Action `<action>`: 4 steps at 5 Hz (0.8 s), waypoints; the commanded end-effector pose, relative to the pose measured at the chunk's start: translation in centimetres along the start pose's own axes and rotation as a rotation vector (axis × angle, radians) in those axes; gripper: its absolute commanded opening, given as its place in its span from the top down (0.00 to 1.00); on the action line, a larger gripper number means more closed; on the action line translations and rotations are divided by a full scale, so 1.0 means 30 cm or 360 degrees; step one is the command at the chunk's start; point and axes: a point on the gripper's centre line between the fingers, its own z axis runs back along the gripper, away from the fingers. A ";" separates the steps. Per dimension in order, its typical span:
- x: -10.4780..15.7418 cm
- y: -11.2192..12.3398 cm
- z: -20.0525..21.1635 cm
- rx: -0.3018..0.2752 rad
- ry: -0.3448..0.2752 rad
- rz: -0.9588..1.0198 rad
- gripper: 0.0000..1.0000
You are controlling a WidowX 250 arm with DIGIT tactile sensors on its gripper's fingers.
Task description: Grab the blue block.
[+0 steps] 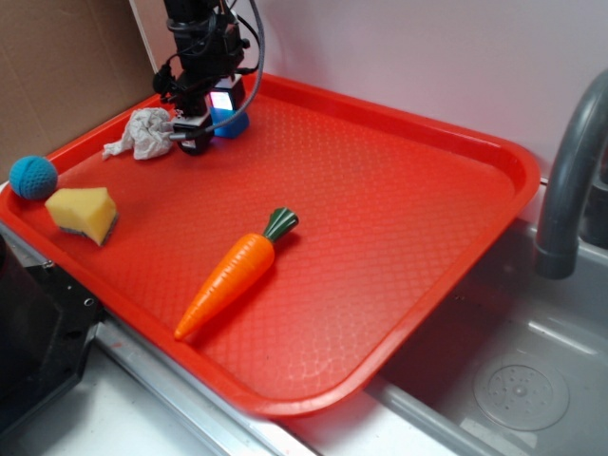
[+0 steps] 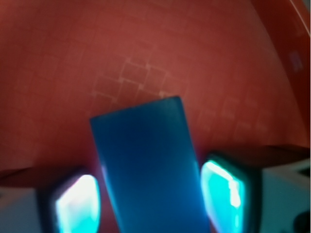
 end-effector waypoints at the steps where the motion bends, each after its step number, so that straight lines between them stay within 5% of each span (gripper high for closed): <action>1: 0.194 -0.199 0.336 0.0031 0.0233 0.0647 1.00; 4: 0.331 -0.296 0.629 0.0248 0.0267 0.1387 1.00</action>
